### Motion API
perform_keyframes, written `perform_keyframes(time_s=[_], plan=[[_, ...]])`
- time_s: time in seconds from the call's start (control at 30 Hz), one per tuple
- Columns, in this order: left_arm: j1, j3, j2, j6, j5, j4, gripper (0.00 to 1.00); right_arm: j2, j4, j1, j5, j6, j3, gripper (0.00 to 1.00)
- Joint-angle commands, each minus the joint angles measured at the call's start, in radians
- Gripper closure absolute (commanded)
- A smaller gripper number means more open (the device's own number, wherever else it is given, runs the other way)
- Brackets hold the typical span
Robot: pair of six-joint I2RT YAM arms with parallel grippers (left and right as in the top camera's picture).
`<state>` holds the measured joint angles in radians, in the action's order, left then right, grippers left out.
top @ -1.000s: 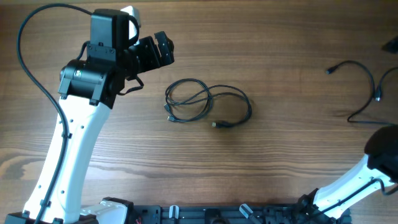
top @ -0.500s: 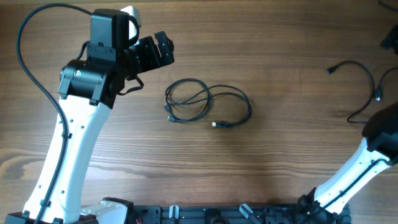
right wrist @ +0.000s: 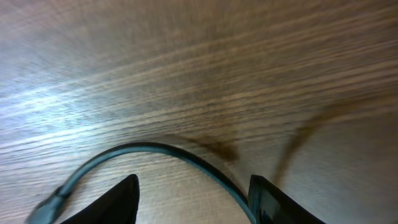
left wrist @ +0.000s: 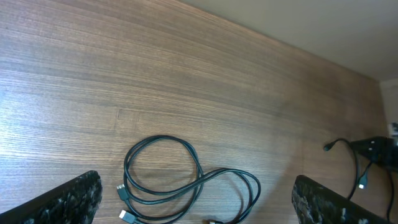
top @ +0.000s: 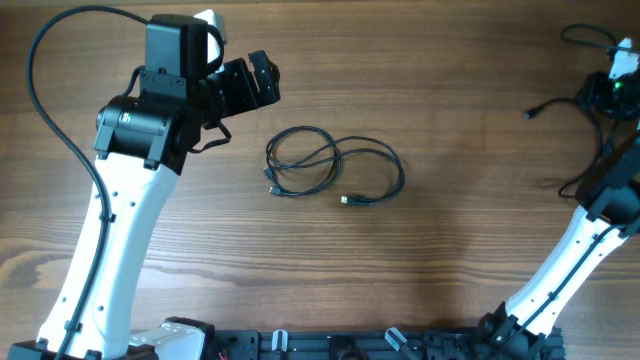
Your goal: Untangle cables
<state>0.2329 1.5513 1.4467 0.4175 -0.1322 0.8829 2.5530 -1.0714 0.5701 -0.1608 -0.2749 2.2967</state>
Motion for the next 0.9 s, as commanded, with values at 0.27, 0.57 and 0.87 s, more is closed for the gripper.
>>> perform_keyframes(time_s=[0.27,0.57,0.87], plan=[[0.001,0.006,0.008,0.009,-0.003,0.000,0.00,0.062,0.004,-0.002,-0.012,-0.006,-0.001,0.61],[0.001,0.006,0.008,0.009,-0.004,-0.008,0.00,0.057,-0.013,-0.002,-0.025,0.215,0.002,0.96],[0.001,0.006,0.008,0.010,-0.004,-0.016,0.00,-0.125,0.036,0.001,-0.054,0.312,0.010,0.96]])
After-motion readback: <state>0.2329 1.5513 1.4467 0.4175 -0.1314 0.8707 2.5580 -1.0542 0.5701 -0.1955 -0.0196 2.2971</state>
